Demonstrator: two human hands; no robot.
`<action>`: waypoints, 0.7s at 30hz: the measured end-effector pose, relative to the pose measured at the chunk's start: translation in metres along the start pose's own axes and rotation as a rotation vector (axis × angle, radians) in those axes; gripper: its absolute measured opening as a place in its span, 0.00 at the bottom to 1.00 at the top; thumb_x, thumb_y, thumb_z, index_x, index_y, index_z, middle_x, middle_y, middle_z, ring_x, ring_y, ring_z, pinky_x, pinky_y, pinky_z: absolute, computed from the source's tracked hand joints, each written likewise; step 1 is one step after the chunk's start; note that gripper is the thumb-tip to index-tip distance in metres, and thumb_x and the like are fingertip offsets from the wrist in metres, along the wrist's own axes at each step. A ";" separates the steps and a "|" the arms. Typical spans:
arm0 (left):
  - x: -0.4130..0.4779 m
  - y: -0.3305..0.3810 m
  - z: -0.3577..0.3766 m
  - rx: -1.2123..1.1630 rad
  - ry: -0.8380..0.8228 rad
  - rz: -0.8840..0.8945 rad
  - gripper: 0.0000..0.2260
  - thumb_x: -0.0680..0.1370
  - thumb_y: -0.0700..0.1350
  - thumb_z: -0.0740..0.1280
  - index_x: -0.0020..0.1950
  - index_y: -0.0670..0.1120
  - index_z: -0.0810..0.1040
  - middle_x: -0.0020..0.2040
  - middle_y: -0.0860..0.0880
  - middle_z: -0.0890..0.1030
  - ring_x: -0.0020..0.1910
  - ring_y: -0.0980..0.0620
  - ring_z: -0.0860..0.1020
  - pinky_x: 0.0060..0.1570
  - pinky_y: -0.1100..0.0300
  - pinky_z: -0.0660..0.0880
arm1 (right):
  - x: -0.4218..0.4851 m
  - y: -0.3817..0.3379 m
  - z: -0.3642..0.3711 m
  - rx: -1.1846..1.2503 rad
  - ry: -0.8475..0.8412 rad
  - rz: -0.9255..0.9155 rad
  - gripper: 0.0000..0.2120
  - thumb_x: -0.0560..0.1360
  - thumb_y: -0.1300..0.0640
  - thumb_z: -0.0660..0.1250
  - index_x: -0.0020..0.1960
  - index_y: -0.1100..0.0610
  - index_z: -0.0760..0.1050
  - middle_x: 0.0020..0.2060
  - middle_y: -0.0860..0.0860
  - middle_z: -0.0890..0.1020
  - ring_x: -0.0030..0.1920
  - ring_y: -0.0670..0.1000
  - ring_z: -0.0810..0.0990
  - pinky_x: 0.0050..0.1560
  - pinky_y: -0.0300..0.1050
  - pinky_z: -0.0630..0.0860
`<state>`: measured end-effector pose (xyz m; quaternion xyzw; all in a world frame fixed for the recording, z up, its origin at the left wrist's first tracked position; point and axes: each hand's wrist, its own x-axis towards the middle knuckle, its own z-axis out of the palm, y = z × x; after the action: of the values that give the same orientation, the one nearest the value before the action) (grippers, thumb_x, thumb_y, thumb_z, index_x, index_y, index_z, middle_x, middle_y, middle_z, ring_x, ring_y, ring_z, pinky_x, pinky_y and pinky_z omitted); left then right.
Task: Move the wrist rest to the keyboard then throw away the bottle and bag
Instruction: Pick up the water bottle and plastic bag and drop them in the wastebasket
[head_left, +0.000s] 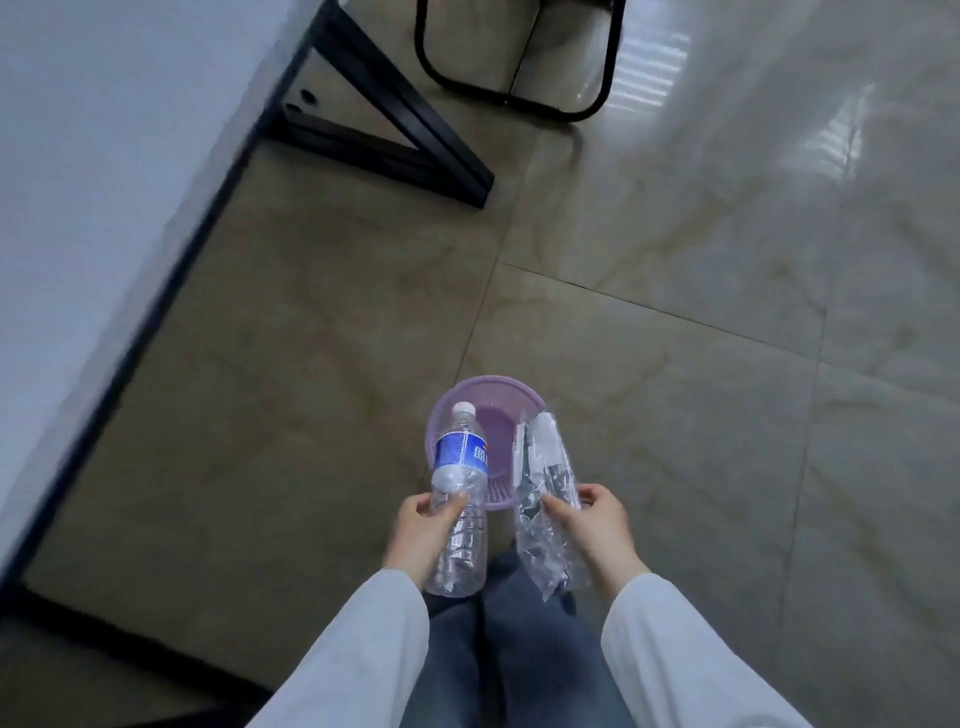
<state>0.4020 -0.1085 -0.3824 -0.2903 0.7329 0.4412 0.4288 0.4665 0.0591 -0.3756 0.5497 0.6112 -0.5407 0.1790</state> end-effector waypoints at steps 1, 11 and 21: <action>0.017 -0.005 0.007 0.000 -0.001 -0.005 0.25 0.71 0.51 0.69 0.64 0.40 0.70 0.60 0.43 0.77 0.53 0.46 0.76 0.54 0.55 0.71 | 0.018 0.006 0.007 -0.017 -0.014 0.013 0.20 0.67 0.56 0.73 0.56 0.62 0.74 0.53 0.58 0.81 0.50 0.56 0.81 0.52 0.47 0.76; 0.153 -0.026 0.048 0.019 0.003 0.006 0.20 0.69 0.58 0.68 0.53 0.47 0.71 0.54 0.47 0.77 0.49 0.48 0.77 0.49 0.57 0.73 | 0.159 0.035 0.064 -0.108 -0.049 0.024 0.30 0.68 0.49 0.72 0.65 0.60 0.68 0.62 0.58 0.76 0.56 0.56 0.77 0.48 0.41 0.68; 0.147 -0.023 0.052 -0.040 0.013 0.039 0.19 0.73 0.57 0.65 0.57 0.46 0.71 0.53 0.47 0.78 0.48 0.50 0.78 0.40 0.60 0.74 | 0.148 0.025 0.067 0.006 -0.062 0.018 0.40 0.68 0.46 0.71 0.73 0.57 0.56 0.70 0.57 0.69 0.65 0.59 0.73 0.62 0.54 0.74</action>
<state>0.3717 -0.0793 -0.5345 -0.2871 0.7324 0.4621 0.4094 0.4138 0.0675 -0.5309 0.5386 0.5989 -0.5576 0.2008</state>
